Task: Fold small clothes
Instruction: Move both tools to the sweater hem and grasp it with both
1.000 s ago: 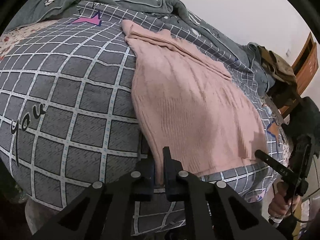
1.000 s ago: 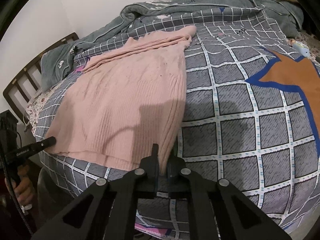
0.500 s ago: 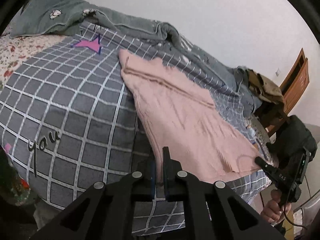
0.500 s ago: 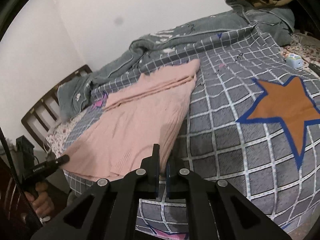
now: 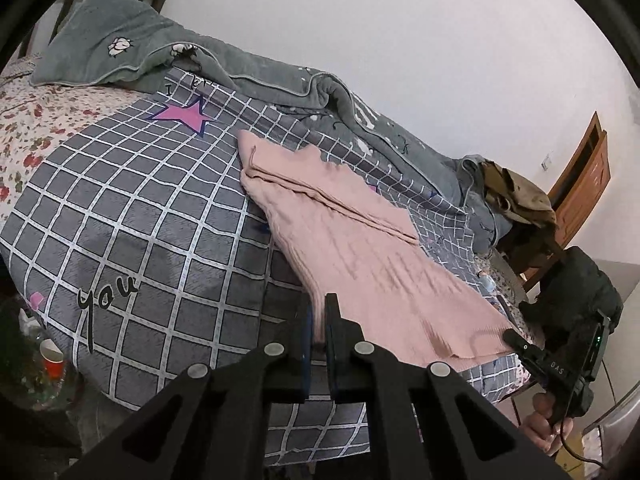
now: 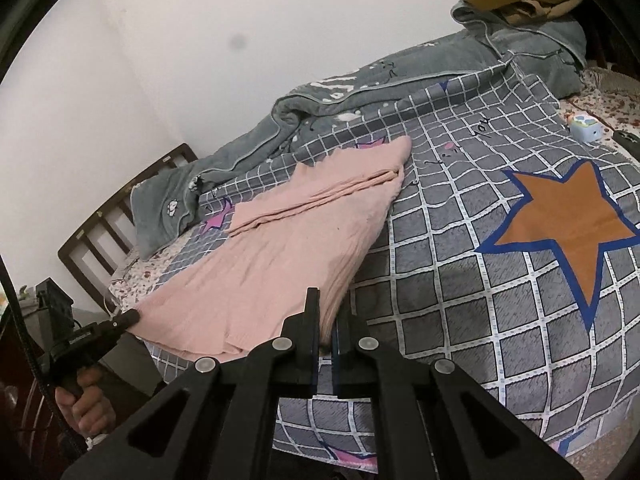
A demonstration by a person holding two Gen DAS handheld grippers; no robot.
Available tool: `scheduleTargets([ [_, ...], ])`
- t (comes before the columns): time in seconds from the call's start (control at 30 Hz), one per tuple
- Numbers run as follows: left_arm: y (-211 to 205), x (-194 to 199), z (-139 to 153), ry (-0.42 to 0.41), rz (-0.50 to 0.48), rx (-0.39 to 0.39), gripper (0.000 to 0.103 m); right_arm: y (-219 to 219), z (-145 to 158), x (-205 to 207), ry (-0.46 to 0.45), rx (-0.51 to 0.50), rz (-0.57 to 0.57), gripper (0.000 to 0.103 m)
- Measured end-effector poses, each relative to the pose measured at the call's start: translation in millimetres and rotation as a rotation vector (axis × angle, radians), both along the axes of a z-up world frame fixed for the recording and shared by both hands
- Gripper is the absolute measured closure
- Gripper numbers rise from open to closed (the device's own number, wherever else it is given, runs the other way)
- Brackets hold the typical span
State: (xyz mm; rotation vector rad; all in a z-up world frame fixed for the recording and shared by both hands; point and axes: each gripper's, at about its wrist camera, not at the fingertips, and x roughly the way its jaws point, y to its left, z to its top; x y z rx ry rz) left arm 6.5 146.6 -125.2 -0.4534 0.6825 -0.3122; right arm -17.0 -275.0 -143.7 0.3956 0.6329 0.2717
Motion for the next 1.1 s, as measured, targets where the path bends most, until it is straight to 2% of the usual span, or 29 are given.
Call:
scheduleTargets([
  [0.17,2,3,3,0.015,-0.007,-0.018,0.097,0,3,-3,0.006,0.002,-0.001,0.099],
  [0.37,0,19,14,0.007,-0.004,-0.013,0.097,-8,2,10,0.02,0.06,-0.015,0.099],
  [0.63,5,48,31,0.006,0.022,-0.032,0.097,-15,22,39,0.004,0.134,-0.02,0.099],
  [0.87,5,88,49,-0.019,0.024,-0.013,0.097,-22,42,78,-0.004,0.186,-0.03,0.099],
  [1.1,2,151,56,-0.007,0.035,-0.006,0.097,-25,50,132,-0.001,0.214,-0.041,0.099],
])
